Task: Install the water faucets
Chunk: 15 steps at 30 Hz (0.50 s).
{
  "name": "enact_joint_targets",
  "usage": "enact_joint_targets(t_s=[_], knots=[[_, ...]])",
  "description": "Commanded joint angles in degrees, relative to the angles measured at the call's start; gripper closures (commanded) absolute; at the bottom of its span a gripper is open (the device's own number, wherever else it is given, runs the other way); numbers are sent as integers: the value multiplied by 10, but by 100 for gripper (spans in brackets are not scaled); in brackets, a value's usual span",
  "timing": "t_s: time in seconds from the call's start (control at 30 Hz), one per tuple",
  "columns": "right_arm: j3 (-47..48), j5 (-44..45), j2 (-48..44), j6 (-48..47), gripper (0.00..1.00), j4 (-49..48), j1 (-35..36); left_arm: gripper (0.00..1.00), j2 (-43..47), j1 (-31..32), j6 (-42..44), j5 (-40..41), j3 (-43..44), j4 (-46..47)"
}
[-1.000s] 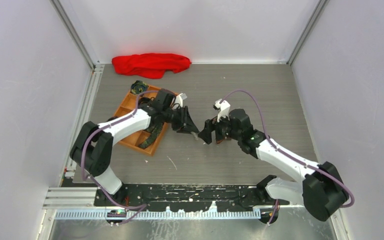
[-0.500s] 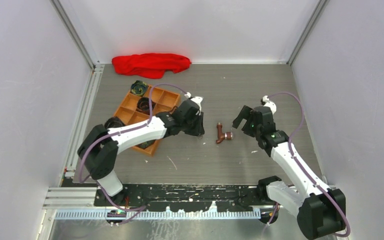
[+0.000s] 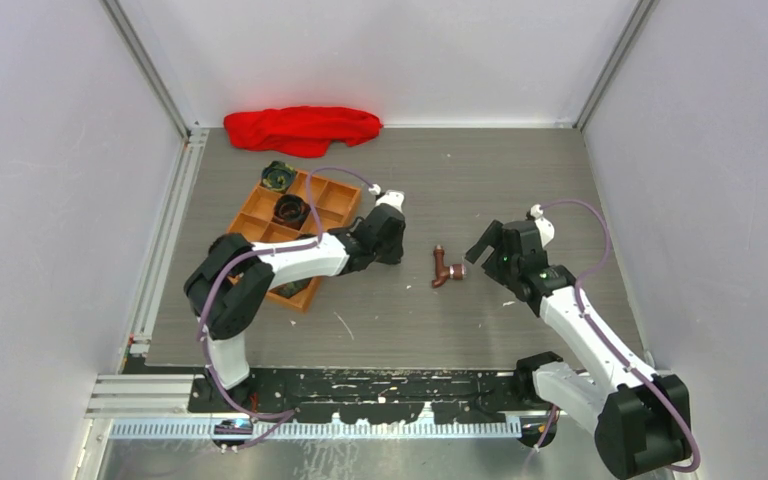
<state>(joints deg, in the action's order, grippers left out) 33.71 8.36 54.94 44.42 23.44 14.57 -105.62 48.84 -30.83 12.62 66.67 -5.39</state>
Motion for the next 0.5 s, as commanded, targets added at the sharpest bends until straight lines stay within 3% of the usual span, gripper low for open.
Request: enact_joint_targets(t_s=[0.0, 0.1, 0.2, 0.37, 0.47], knots=[[-6, -13, 10, 21, 8, -24, 2, 100, 0, 0, 0, 24, 4, 49], [-7, -19, 18, 22, 8, -29, 3, 99, -4, 0, -6, 34, 3, 38], [-5, -20, 23, 25, 8, -33, 3, 82, -6, 1, -6, 33, 5, 25], [-4, -17, 28, 29, 8, -40, 11, 70, -12, 1, -9, 20, 8, 17], [-1, -9, 33, 32, 8, -38, 12, 52, -10, 1, -11, 19, 8, 11]])
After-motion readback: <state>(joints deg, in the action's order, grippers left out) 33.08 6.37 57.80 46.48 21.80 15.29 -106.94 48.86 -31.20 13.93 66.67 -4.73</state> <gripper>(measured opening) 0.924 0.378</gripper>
